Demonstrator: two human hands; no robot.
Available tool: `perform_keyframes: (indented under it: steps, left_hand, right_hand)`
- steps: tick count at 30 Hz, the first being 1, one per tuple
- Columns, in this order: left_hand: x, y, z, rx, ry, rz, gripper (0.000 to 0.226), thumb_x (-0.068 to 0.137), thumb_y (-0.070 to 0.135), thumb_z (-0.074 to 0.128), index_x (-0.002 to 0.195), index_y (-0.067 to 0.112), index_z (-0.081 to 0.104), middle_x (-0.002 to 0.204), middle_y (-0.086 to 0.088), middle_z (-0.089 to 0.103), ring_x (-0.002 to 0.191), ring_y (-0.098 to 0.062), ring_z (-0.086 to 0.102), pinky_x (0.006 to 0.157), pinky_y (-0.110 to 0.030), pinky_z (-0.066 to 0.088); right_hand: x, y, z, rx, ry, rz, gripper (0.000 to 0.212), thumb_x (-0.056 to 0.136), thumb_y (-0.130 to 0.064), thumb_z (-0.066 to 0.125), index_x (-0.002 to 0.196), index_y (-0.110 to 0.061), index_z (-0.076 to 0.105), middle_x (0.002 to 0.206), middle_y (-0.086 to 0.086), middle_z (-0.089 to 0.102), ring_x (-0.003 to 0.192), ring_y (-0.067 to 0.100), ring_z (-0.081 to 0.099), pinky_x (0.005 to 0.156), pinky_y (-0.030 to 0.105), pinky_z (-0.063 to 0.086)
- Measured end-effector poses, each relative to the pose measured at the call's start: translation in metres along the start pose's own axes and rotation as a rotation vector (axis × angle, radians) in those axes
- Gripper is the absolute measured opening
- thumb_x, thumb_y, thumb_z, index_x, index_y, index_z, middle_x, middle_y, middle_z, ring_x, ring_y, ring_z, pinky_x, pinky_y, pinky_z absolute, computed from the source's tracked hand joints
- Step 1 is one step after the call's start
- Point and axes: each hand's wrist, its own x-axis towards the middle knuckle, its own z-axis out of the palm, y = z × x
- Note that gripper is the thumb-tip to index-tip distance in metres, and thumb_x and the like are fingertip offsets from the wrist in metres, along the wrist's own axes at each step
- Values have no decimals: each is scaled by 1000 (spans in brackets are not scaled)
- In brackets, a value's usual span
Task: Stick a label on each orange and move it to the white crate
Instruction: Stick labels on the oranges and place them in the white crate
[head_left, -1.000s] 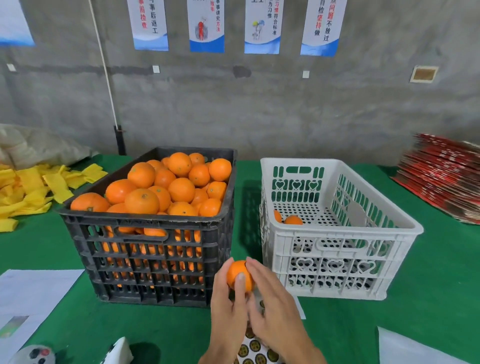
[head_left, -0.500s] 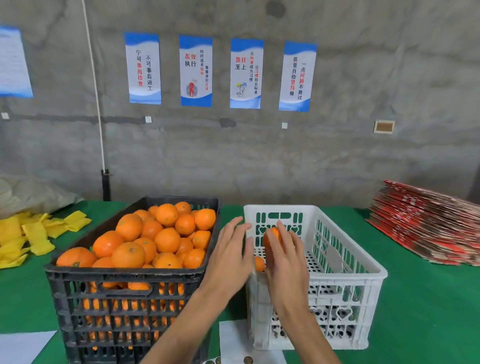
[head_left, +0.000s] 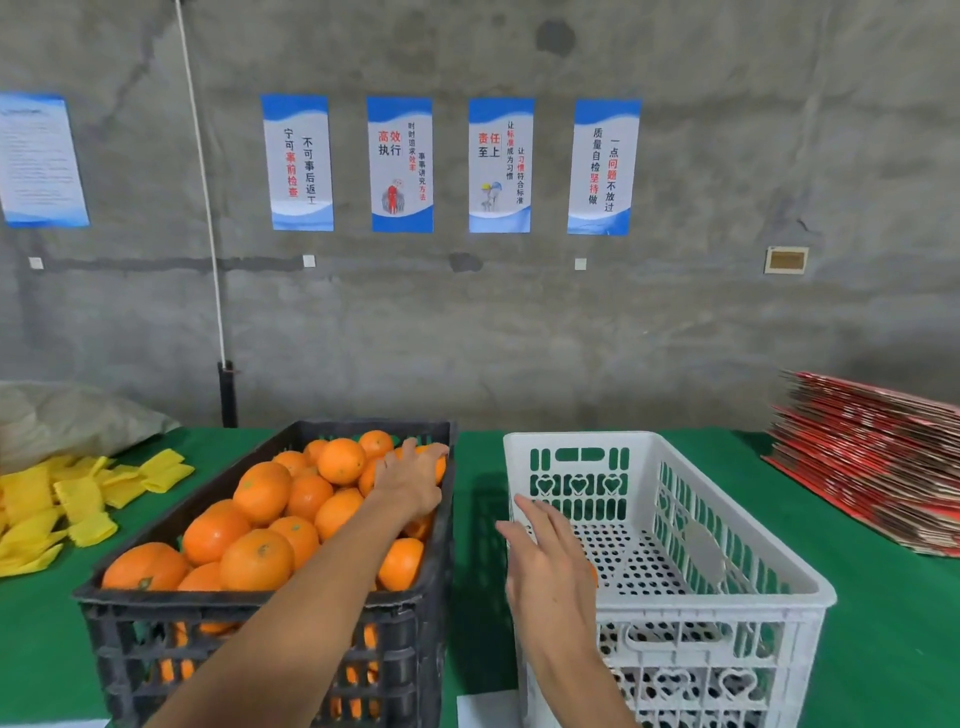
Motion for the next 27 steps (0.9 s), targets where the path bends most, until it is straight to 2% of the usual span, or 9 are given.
perform_keyframes:
  steps: [3, 6, 8, 11, 13, 15, 20, 23, 27]
  left_hand:
    - [9, 2, -1, 55, 50, 23, 61, 98, 15, 60, 151, 39, 41, 155, -14, 40, 139, -41, 44, 111, -53, 39]
    - [0, -1, -13, 28, 89, 76, 60, 92, 12, 66, 145, 34, 48, 141, -15, 46, 128, -40, 49, 107, -49, 44]
    - [-18, -2, -24, -33, 212, 139, 62, 88, 10, 68, 144, 31, 50, 138, -12, 45, 124, -39, 47, 107, -44, 41]
    - [-67, 2, -36, -218, 440, 288, 64, 83, 10, 77, 141, 28, 57, 136, -8, 47, 119, -34, 47, 108, -39, 40]
    - [-111, 6, -32, -285, 532, 405, 66, 80, 11, 82, 140, 26, 60, 137, -6, 50, 120, -30, 51, 106, -36, 42]
    - [-151, 14, -20, -247, 568, 491, 65, 81, 10, 81, 142, 23, 59, 142, -8, 50, 126, -31, 52, 103, -40, 48]
    - [-216, 24, 37, -160, 670, 589, 57, 89, 4, 74, 143, 15, 58, 147, -19, 49, 134, -39, 50, 103, -42, 50]
    - [-242, 19, 93, -263, 617, 570, 56, 92, 8, 75, 144, 17, 54, 150, -17, 47, 137, -38, 48, 107, -40, 48]
    - [-257, 11, 169, -501, 343, 430, 54, 98, 20, 71, 148, 22, 51, 156, 0, 37, 143, -22, 41, 112, -40, 47]
  right_hand:
    - [5, 1, 9, -9, -9, -10, 46, 56, 7, 90, 96, -14, 82, 119, 8, 74, 112, 28, 70, 83, 41, 63]
    - [4, 3, 16, 1, 3, -18, 45, 58, 7, 90, 98, -14, 82, 120, 9, 73, 112, 28, 70, 86, 42, 62]
    - [3, 2, 14, 57, 21, -42, 47, 64, 9, 85, 105, -12, 80, 124, 10, 71, 114, 29, 68, 90, 43, 60]
    - [5, -10, 6, 130, 48, -84, 48, 85, 1, 73, 131, -10, 68, 138, 8, 63, 126, 25, 61, 104, 42, 53]
    - [2, -21, -3, 165, 102, -73, 46, 94, -8, 66, 140, -7, 60, 143, 9, 60, 131, 24, 57, 109, 43, 48]
    - [-4, -28, -14, 169, 176, -68, 44, 96, -14, 64, 139, -3, 59, 142, 11, 60, 132, 24, 56, 111, 42, 45]
    - [-55, -14, -24, 152, 237, -149, 35, 100, -16, 55, 132, -3, 61, 130, 9, 65, 118, 25, 59, 104, 37, 45]
    - [-102, 5, -17, 228, 88, -143, 35, 101, -15, 55, 134, -4, 60, 122, 10, 65, 109, 26, 62, 91, 35, 53]
    - [-149, 37, 6, 272, -311, 9, 34, 101, -17, 57, 135, -19, 59, 118, 0, 64, 108, 18, 61, 86, 31, 53]
